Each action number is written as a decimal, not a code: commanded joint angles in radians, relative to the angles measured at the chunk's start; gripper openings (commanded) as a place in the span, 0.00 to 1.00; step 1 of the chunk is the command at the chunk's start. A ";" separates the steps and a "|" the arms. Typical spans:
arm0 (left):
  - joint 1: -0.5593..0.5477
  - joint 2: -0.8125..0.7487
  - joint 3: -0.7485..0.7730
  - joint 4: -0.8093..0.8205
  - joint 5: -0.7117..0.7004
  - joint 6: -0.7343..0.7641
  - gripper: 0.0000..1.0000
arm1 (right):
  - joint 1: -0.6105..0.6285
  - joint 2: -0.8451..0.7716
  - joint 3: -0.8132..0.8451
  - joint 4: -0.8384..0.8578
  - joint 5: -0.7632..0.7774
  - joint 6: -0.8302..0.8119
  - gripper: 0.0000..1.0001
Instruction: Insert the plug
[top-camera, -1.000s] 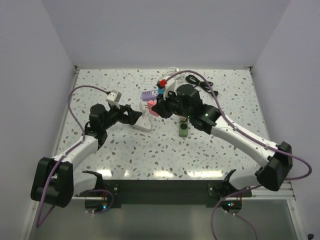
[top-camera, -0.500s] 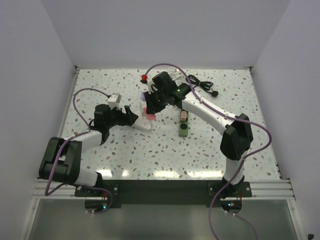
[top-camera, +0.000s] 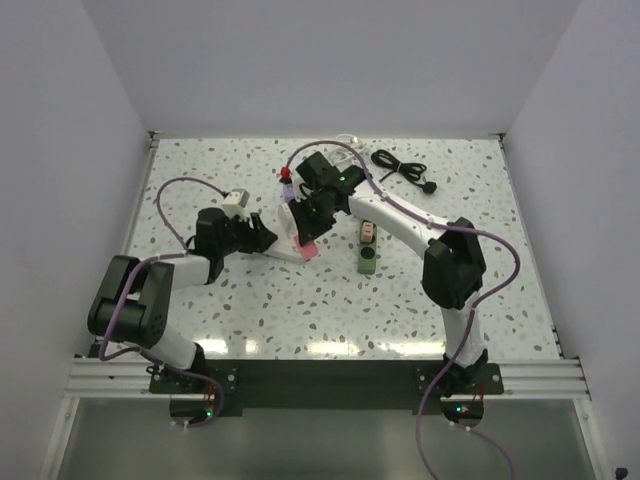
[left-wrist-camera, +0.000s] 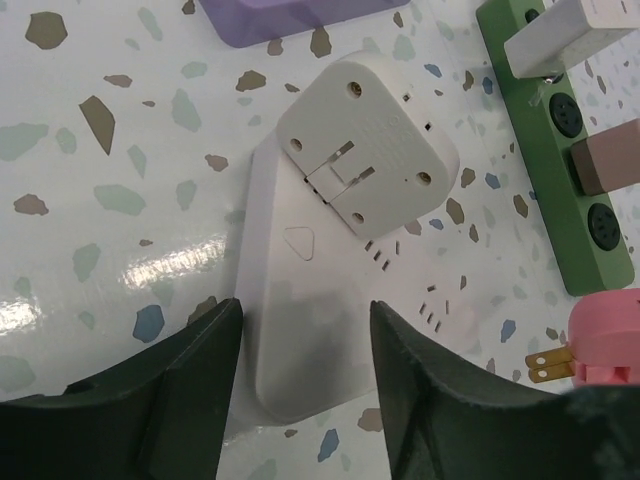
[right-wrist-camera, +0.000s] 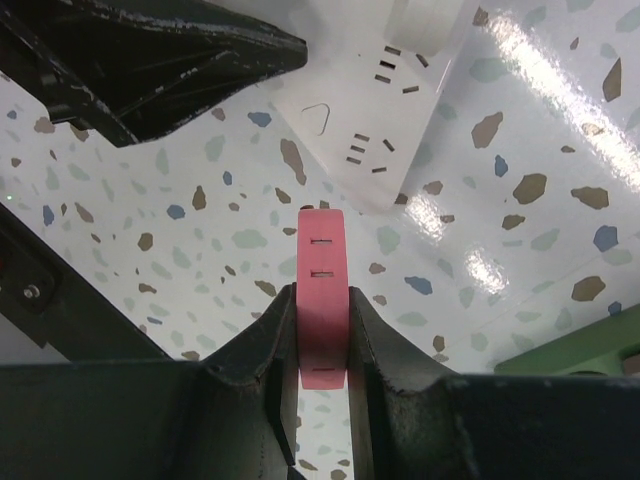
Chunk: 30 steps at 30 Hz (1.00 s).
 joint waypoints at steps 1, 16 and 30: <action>-0.048 0.010 0.041 0.040 0.006 0.014 0.56 | -0.009 -0.012 0.047 -0.060 -0.021 -0.015 0.00; -0.177 0.128 0.037 0.101 0.062 0.052 0.41 | -0.049 -0.115 -0.042 -0.135 0.161 -0.094 0.00; -0.209 0.117 0.037 0.101 0.099 0.083 0.36 | -0.063 -0.107 -0.082 -0.170 0.126 -0.108 0.00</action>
